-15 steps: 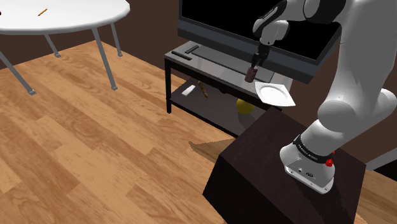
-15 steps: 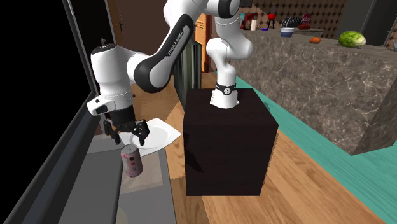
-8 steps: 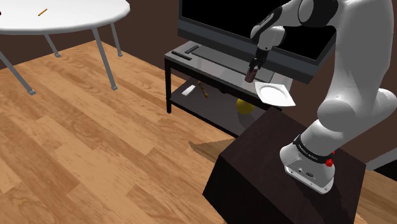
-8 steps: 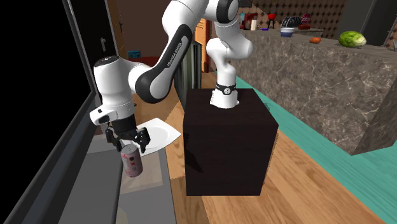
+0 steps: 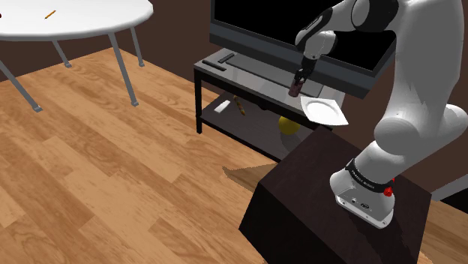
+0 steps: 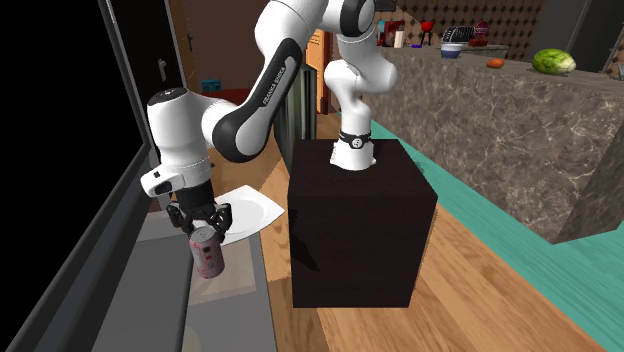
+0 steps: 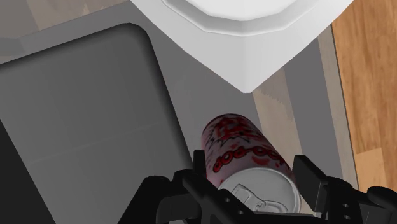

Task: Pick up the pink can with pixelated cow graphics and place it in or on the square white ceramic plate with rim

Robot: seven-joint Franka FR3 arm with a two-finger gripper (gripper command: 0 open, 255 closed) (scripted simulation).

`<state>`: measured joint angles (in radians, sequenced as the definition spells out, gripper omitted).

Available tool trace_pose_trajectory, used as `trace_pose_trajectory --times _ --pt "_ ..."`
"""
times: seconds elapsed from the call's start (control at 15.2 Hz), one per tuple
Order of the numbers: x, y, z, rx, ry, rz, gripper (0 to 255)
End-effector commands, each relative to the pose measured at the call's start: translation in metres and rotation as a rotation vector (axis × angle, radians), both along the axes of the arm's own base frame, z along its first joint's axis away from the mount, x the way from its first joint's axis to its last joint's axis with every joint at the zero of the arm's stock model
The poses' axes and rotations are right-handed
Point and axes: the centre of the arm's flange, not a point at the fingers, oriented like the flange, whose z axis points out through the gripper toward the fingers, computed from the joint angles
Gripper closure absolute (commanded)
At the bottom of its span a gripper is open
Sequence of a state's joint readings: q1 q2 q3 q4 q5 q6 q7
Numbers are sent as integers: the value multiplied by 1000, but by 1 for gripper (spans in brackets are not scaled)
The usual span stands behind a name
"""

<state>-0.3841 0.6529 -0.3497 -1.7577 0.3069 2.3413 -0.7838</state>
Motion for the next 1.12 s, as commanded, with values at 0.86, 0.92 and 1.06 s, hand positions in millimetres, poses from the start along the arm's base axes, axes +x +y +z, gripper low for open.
trace_pose_trajectory --times 0.86,0.92,1.06 --pt "-1 0 30 1 2 0 255" --pt "-1 0 35 1 2 0 255" --pt "-1 0 46 1 2 0 255"
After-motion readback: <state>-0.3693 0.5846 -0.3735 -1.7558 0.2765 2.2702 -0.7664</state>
